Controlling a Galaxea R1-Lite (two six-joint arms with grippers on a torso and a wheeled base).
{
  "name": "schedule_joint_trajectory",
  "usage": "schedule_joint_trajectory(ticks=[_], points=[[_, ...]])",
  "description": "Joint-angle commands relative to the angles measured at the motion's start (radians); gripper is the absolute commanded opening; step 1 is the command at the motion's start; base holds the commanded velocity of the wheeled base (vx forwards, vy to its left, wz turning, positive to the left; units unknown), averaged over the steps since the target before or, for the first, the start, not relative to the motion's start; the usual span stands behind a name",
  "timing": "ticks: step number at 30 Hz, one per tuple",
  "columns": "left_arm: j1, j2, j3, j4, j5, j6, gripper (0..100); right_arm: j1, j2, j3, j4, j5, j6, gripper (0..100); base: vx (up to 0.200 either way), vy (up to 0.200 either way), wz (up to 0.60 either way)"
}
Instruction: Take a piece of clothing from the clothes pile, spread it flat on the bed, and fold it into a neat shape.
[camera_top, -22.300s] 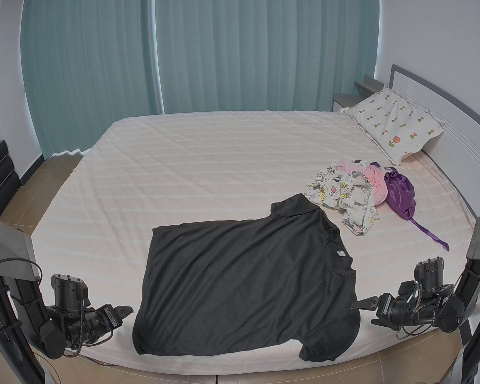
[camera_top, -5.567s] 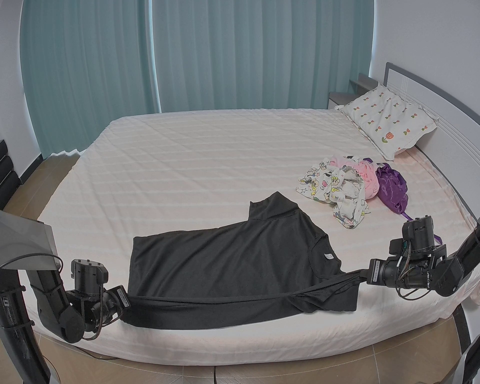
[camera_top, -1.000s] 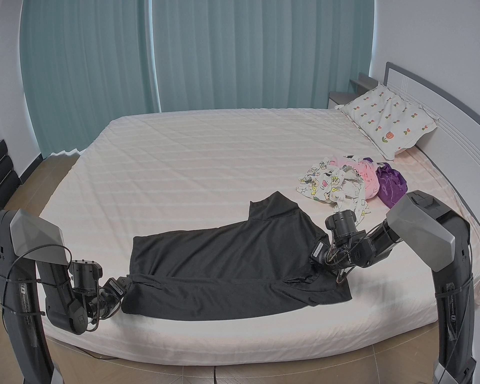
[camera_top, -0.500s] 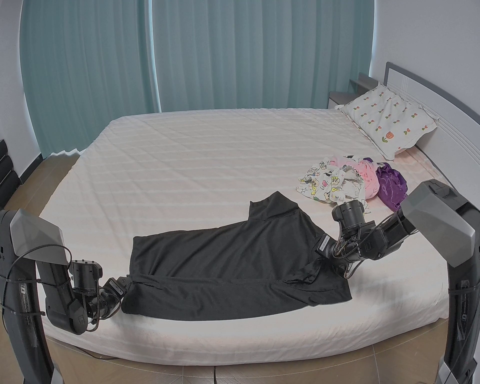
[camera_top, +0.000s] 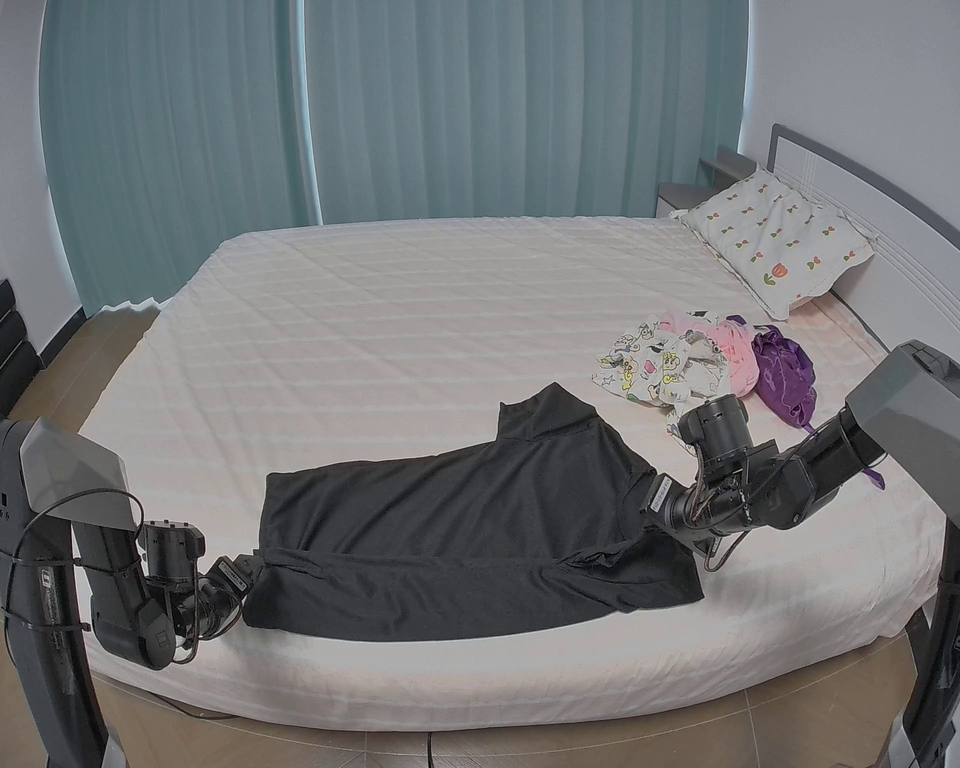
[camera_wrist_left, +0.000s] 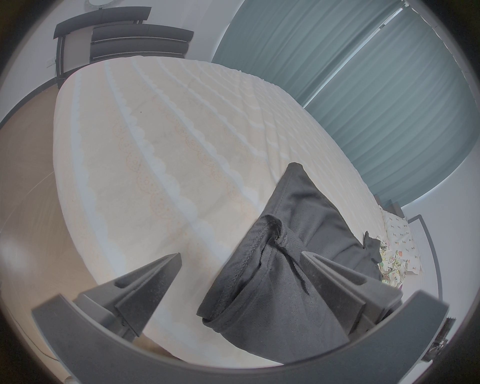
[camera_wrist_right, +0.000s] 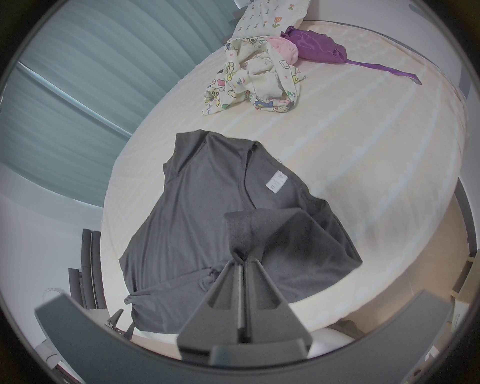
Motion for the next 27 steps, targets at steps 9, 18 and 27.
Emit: schedule_joint_trajectory(ticks=[9, 18, 27], points=[[0.000, 0.000, 0.000, -0.001, 0.001, 0.000, 100, 0.052, -0.095, 0.195, -0.012, -0.031, 0.012, 100, 0.000, 0.000, 0.00], [0.000, -0.001, 0.003, -0.001, 0.001, 0.001, 100, 0.011, -0.057, 0.206, -0.033, -0.031, 0.004, 100, 0.000, 0.000, 0.00], [0.000, -0.001, 0.008, -0.007, 0.001, 0.001, 100, -0.008, 0.054, 0.188, -0.161, -0.029, 0.009, 100, 0.000, 0.000, 0.00]])
